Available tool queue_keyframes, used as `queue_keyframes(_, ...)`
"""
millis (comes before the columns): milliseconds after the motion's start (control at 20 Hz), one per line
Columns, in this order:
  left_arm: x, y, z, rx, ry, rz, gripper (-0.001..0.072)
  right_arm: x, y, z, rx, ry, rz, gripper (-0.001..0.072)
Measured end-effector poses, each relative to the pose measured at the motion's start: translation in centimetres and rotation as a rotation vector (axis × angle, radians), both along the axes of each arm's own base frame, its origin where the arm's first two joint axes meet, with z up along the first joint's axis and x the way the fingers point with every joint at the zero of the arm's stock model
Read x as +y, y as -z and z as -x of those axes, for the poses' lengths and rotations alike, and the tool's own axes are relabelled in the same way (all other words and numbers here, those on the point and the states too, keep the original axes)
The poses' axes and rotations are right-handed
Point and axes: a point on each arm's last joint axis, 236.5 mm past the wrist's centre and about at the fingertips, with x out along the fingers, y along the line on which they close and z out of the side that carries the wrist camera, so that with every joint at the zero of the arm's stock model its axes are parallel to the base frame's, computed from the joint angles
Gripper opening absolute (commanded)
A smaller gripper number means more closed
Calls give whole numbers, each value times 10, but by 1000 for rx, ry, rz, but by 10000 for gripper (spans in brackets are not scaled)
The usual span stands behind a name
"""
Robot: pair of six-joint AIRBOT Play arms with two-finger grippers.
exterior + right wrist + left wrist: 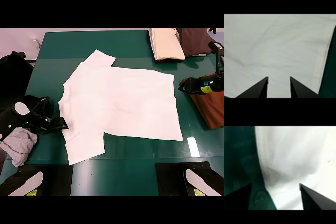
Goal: Fold the shirts.
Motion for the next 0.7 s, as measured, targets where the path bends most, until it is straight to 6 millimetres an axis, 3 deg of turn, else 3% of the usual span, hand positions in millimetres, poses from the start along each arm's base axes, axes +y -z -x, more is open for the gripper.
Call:
queue_keyframes(150, -14, 1, -7, -33, -29, 65, 97, 0, -1, 3, 1, 0, 0, 312)
queue_keyframes(200, -18, -2, -10, -45, -39, 88, 25, -3, 0, 5, 10, 6, -1, 313)
queue_keyframes(400, -28, -20, -20, -99, -8, 130, 25, -32, 19, 27, 117, 61, 2, 318)
queue_keyframes(500, -30, -31, -24, -130, 18, 137, 25, -54, 46, 50, 224, 127, -19, 494)
queue_keyframes(700, -33, -48, -29, -177, 56, 146, 25, -88, 119, 104, 453, 298, -121, 509)
